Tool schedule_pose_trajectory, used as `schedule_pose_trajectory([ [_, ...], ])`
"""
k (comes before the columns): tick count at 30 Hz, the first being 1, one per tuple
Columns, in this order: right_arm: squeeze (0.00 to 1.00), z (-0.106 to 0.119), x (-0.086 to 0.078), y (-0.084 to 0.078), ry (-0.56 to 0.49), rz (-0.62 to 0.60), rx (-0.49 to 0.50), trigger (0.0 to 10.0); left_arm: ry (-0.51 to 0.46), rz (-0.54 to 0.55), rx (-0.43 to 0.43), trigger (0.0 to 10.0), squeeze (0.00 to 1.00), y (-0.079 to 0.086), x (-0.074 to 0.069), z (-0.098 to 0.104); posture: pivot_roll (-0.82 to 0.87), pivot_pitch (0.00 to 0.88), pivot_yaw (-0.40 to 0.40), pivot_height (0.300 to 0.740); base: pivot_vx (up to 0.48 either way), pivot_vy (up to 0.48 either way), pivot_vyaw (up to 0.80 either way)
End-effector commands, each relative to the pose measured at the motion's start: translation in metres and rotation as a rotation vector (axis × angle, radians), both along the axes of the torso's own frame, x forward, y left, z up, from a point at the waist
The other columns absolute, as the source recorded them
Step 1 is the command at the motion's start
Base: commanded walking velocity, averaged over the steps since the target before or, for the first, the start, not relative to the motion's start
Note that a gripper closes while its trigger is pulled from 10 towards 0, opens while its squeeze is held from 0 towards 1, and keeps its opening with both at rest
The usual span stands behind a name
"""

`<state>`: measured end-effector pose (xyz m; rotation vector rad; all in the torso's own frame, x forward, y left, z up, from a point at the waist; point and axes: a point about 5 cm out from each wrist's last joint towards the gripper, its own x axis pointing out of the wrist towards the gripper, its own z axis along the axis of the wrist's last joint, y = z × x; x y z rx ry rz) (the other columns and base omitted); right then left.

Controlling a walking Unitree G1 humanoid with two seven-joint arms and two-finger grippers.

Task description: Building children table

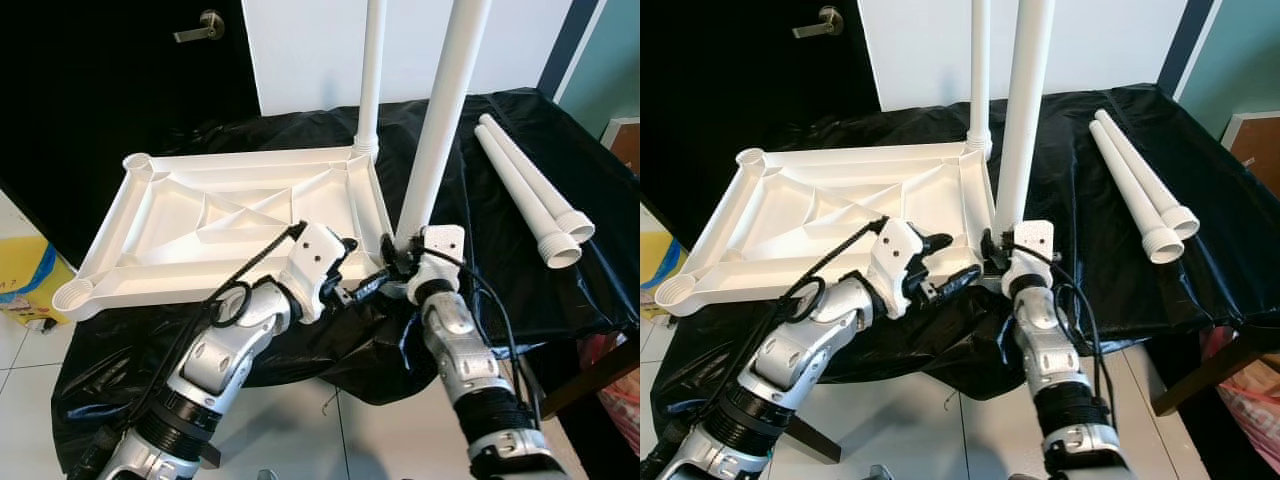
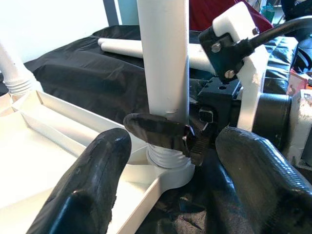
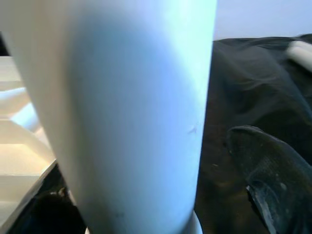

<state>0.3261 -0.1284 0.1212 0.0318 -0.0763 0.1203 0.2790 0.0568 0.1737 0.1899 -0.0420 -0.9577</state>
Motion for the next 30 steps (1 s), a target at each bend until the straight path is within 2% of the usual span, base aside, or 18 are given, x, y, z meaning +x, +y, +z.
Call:
schedule_pose_trajectory([
  [1,0.00,0.000,-0.001,-0.005,-0.006,0.065,0.009,10.0,0.028,-0.052,0.027,10.0,0.00,0.002,-0.002,-0.004,-0.12,0.000,0.026,0.740,0.000,0.000,0.00],
  [3,0.00,0.000,-0.001,-0.007,-0.003,0.101,0.005,10.0,0.028,-0.052,0.027,10.0,0.00,0.002,-0.002,-0.004,-0.12,0.000,0.026,0.740,0.000,0.000,0.00],
  [5,0.00,0.001,0.000,-0.010,-0.013,0.212,-0.030,10.0,0.028,-0.054,0.029,10.0,0.00,0.002,-0.002,-0.005,-0.12,0.000,0.029,0.740,0.000,0.000,0.00],
  [7,0.00,0.001,0.000,-0.010,-0.013,0.212,-0.030,10.0,0.028,-0.054,0.029,10.0,0.00,0.002,-0.002,-0.005,-0.12,0.000,0.029,0.740,0.000,0.000,0.00],
  [9,0.00,0.002,0.003,-0.012,-0.010,0.321,-0.065,10.0,0.027,-0.056,0.029,10.0,0.00,0.002,-0.002,-0.004,-0.12,0.000,0.034,0.740,0.000,0.000,0.00],
  [11,0.00,0.002,0.003,-0.012,-0.010,0.321,-0.065,10.0,0.027,-0.056,0.029,10.0,0.00,0.002,-0.002,-0.004,-0.12,0.000,0.034,0.740,0.000,0.000,0.00],
  [14,0.00,0.009,0.012,-0.015,-0.015,0.470,-0.126,10.0,0.024,-0.060,0.035,10.0,0.00,0.002,-0.001,-0.004,-0.11,0.000,0.037,0.740,0.000,0.000,0.00],
  [21,0.00,0.015,0.022,-0.011,-0.008,0.558,-0.156,10.0,0.022,-0.053,0.038,10.0,0.00,0.003,-0.001,-0.004,-0.09,0.000,0.035,0.740,0.000,0.000,0.00],
  [22,0.00,0.015,0.023,-0.010,-0.004,0.567,-0.163,4.9,0.022,-0.051,0.038,10.0,0.00,0.004,-0.001,-0.004,-0.09,0.000,0.033,0.740,0.000,0.000,0.00],
  [24,0.00,0.014,0.024,-0.010,-0.001,0.577,-0.167,4.9,0.021,-0.050,0.039,10.0,0.00,0.004,-0.001,-0.004,-0.09,0.000,0.032,0.740,0.000,0.000,0.00],
  [25,0.00,0.012,0.025,-0.010,0.011,0.584,-0.183,0.0,0.021,-0.048,0.038,10.0,0.00,0.004,0.000,-0.003,-0.08,0.000,0.030,0.740,0.000,0.000,0.00],
  [30,0.00,0.003,0.023,-0.010,0.050,0.620,-0.191,0.0,0.019,-0.041,0.039,10.0,0.00,0.005,0.000,-0.003,-0.08,0.000,0.027,0.740,0.000,0.000,0.00],
])
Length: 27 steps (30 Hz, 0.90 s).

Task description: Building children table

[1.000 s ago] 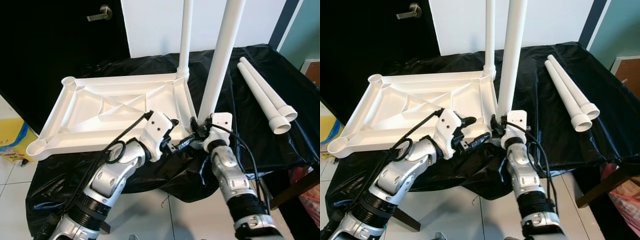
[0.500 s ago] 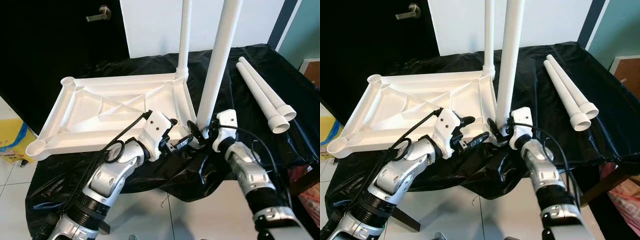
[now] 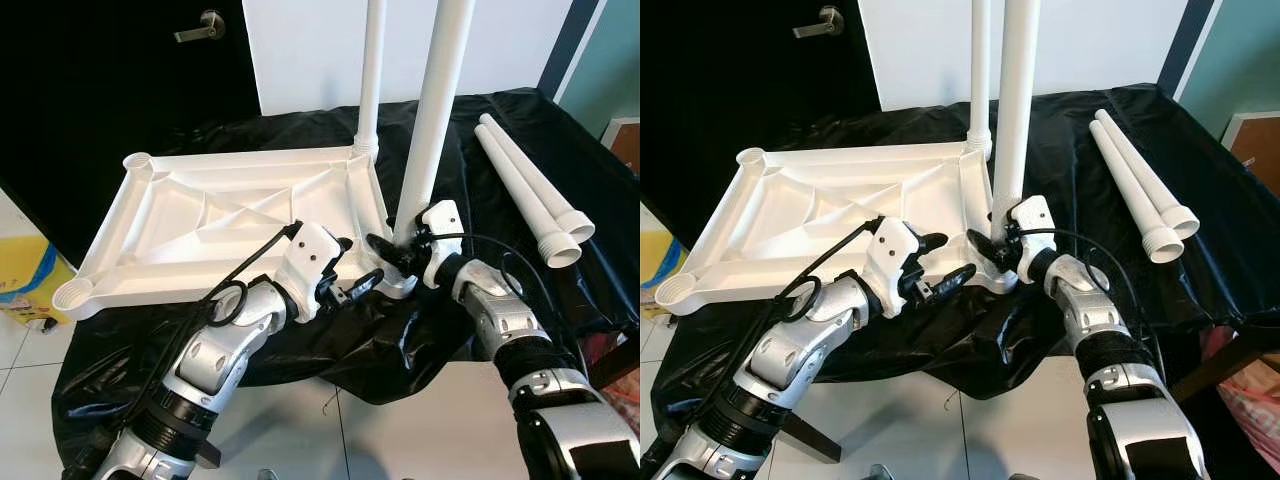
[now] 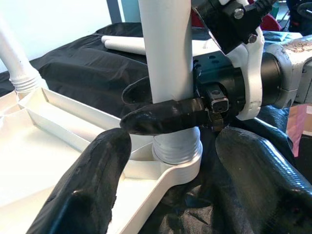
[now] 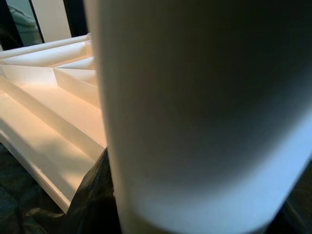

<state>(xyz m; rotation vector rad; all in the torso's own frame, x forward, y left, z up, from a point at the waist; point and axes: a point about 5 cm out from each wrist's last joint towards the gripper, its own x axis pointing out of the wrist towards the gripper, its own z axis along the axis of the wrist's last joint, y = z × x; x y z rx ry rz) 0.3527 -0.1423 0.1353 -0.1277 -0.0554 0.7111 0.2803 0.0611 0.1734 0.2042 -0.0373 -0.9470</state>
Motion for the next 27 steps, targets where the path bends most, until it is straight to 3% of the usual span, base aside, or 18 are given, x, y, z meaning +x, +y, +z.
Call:
schedule_pose_trajectory([
  [1,0.00,-0.013,-0.003,0.003,0.055,0.034,-0.023,0.0,0.022,-0.049,0.025,10.0,0.00,0.001,-0.001,-0.003,-0.08,0.000,0.027,0.740,0.000,0.000,0.00],
  [8,0.00,-0.019,-0.003,-0.002,0.073,0.000,-0.021,0.0,0.019,-0.047,0.021,10.0,0.00,0.002,0.002,-0.002,-0.08,0.000,0.028,0.740,0.000,0.000,0.00],
  [9,0.00,-0.020,-0.003,-0.003,0.077,-0.012,-0.011,7.5,0.018,-0.047,0.021,10.0,0.00,0.002,0.002,-0.002,-0.08,0.000,0.029,0.740,0.000,0.000,0.00],
  [10,0.00,-0.021,-0.004,-0.003,0.081,-0.032,-0.001,10.0,0.019,-0.047,0.020,10.0,0.00,0.002,0.002,-0.002,-0.08,0.000,0.028,0.740,0.000,0.000,0.00],
  [13,0.00,-0.022,-0.004,-0.003,0.080,-0.051,0.013,10.0,0.020,-0.047,0.021,10.0,0.00,0.002,0.002,-0.002,-0.08,0.000,0.027,0.740,0.000,0.000,0.00],
  [17,0.00,-0.031,-0.006,0.001,0.071,-0.212,0.031,10.0,0.025,-0.039,0.032,10.0,0.00,0.003,0.002,-0.007,-0.09,0.000,0.023,0.740,0.000,0.000,0.00],
  [24,0.00,-0.032,-0.009,0.009,0.074,-0.312,0.087,10.0,0.031,-0.035,0.030,10.0,0.00,0.003,0.001,-0.009,-0.09,0.000,0.021,0.740,0.000,0.000,0.00],
  [27,0.00,-0.034,-0.012,0.014,0.083,-0.413,0.113,10.0,0.037,-0.033,0.028,10.0,0.00,0.003,0.001,-0.010,-0.10,0.000,0.024,0.740,0.000,0.000,0.00],
])
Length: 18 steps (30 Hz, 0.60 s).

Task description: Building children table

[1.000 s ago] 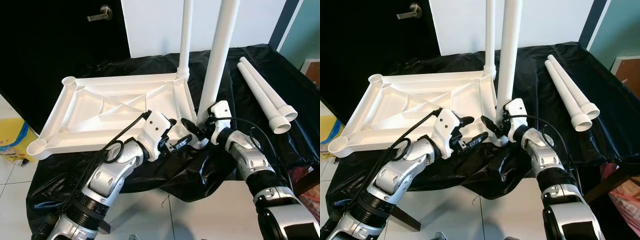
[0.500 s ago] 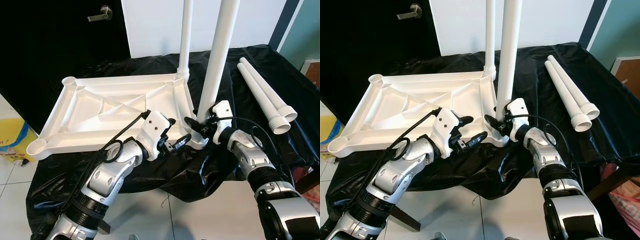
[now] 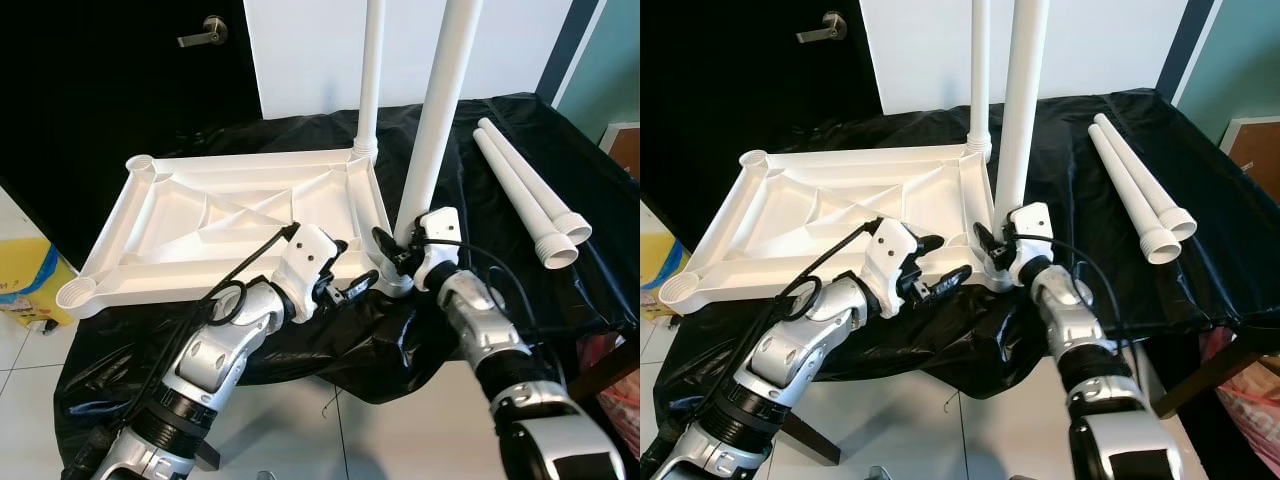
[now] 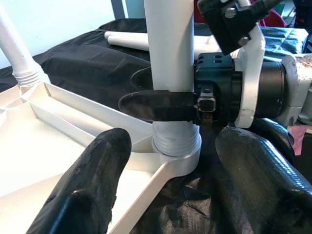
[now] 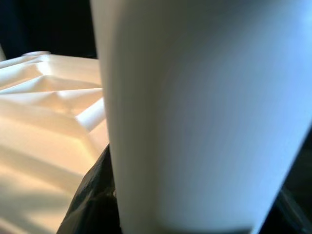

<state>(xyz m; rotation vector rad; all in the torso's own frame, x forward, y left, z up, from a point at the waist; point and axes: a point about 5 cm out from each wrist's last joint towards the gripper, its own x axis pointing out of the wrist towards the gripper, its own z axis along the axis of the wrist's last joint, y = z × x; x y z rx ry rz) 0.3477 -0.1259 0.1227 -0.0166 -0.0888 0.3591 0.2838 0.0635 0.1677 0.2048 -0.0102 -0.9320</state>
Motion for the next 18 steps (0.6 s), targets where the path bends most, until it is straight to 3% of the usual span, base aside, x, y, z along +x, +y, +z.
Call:
schedule_pose_trajectory([
  [1,0.00,-0.021,-0.007,-0.002,0.101,-0.060,0.002,10.0,0.016,-0.050,0.016,10.0,0.00,0.001,-0.002,-0.004,-0.10,0.000,0.024,0.740,0.000,0.000,0.00],
  [6,0.00,-0.022,-0.011,0.004,0.101,-0.143,0.006,10.0,0.020,-0.052,0.023,10.0,0.00,0.001,-0.001,-0.006,-0.09,0.000,0.028,0.740,0.000,0.000,0.00],
  [12,0.00,-0.024,-0.019,0.008,0.133,-0.414,0.064,10.0,0.014,-0.053,0.021,10.0,0.00,0.002,0.000,-0.003,-0.09,0.000,0.041,0.740,0.000,0.000,0.00],
  [18,0.00,-0.023,-0.023,0.015,0.129,-0.443,0.088,10.0,0.012,-0.053,0.021,10.0,0.00,0.001,0.000,-0.002,-0.09,0.000,0.045,0.740,0.000,0.000,0.00],
])
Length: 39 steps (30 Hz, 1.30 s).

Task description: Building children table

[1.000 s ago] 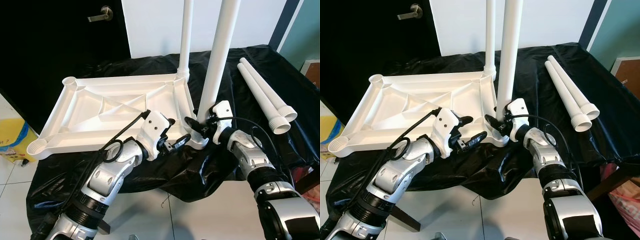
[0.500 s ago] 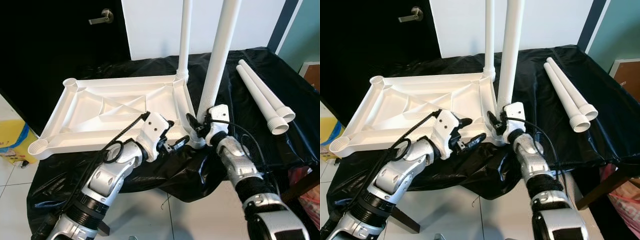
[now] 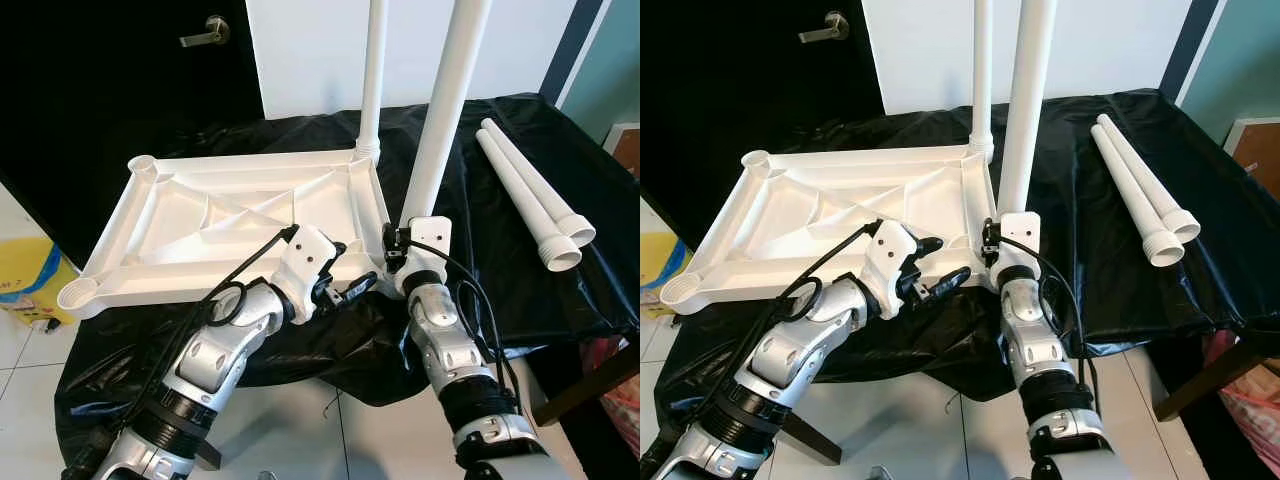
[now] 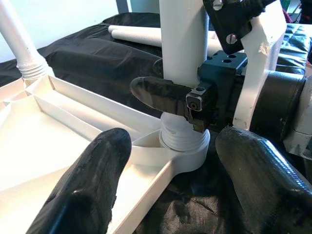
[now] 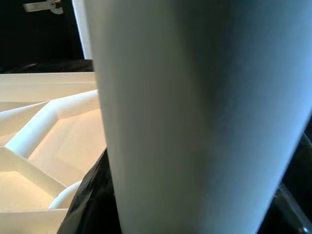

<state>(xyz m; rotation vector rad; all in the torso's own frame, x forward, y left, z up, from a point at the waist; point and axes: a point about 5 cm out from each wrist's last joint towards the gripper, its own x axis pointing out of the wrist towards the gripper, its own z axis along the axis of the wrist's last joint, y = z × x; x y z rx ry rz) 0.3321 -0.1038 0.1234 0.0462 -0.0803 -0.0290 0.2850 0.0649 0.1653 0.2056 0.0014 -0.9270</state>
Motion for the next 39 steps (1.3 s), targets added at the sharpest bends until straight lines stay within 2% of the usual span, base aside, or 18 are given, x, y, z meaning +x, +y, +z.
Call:
schedule_pose_trajectory([
  [1,0.00,-0.021,-0.009,-0.001,0.092,-0.027,0.030,10.0,0.002,-0.061,0.018,10.0,0.00,0.001,-0.001,0.000,-0.08,0.000,0.040,0.740,0.000,0.000,0.00],
  [3,0.00,-0.016,-0.012,0.005,0.075,-0.002,0.019,10.0,0.001,-0.063,0.022,10.0,0.00,0.002,-0.002,0.000,-0.08,0.000,0.037,0.740,0.000,0.000,0.00],
  [12,0.01,-0.007,-0.010,0.002,0.047,-0.002,-0.004,10.0,0.004,-0.057,0.007,10.0,0.00,0.005,-0.004,0.001,-0.07,0.000,0.026,0.740,0.000,0.000,0.00],
  [13,1.00,-0.005,-0.010,0.002,0.035,0.013,-0.003,10.0,0.003,-0.056,0.008,10.0,0.00,0.005,-0.004,0.001,-0.07,0.000,0.024,0.740,0.000,0.000,0.00],
  [19,1.00,0.001,-0.012,-0.003,0.002,0.064,-0.024,10.0,0.001,-0.049,0.008,10.0,0.00,0.007,-0.003,0.001,-0.07,0.000,0.017,0.740,0.000,0.000,0.00],
  [23,1.00,0.007,-0.011,-0.013,-0.040,0.212,-0.066,10.0,-0.007,-0.049,0.013,10.0,0.00,0.007,-0.003,0.001,-0.08,0.000,0.008,0.740,0.000,0.000,0.00],
  [26,1.00,0.008,-0.010,-0.015,-0.046,0.255,-0.074,10.0,-0.007,-0.049,0.013,10.0,0.00,0.007,-0.003,0.001,-0.08,0.000,0.008,0.740,0.000,0.000,0.00],
  [27,0.00,0.009,-0.009,-0.019,-0.052,0.305,-0.077,10.0,-0.007,-0.048,0.014,10.0,0.00,0.007,-0.003,0.001,-0.08,0.000,0.004,0.740,0.000,0.000,0.00],
  [31,0.00,0.014,-0.005,-0.024,-0.062,0.456,-0.101,10.0,-0.007,-0.047,0.011,10.0,0.00,0.005,-0.004,0.000,-0.08,0.000,0.003,0.740,0.000,0.000,0.00],
  [32,0.00,0.014,-0.005,-0.024,-0.062,0.456,-0.101,10.0,-0.007,-0.047,0.011,10.0,0.00,0.005,-0.004,0.000,-0.08,0.000,0.003,0.740,0.000,0.000,0.00],
  [34,0.00,0.016,-0.004,-0.024,-0.062,0.529,-0.118,10.0,-0.005,-0.048,0.009,10.0,0.00,0.005,-0.004,0.000,-0.08,0.000,0.007,0.740,0.000,0.000,0.00],
  [36,0.00,0.016,-0.004,-0.024,-0.062,0.529,-0.118,10.0,-0.005,-0.048,0.009,10.0,0.00,0.005,-0.004,0.000,-0.08,0.000,0.007,0.740,0.000,0.000,0.00],
  [37,0.00,0.015,-0.002,-0.024,-0.062,0.582,-0.159,10.0,-0.002,-0.048,0.011,10.0,0.00,0.005,-0.004,-0.001,-0.08,0.000,0.010,0.740,0.000,0.000,0.00],
  [38,0.00,0.015,-0.002,-0.024,-0.062,0.582,-0.159,10.0,-0.002,-0.048,0.011,10.0,0.00,0.005,-0.004,-0.001,-0.08,0.000,0.010,0.740,0.000,0.000,0.00],
  [39,0.00,0.014,-0.001,-0.024,-0.041,0.635,-0.177,10.0,0.001,-0.053,0.008,10.0,0.00,0.004,-0.004,-0.001,-0.08,0.000,0.014,0.740,0.000,0.000,0.00],
])
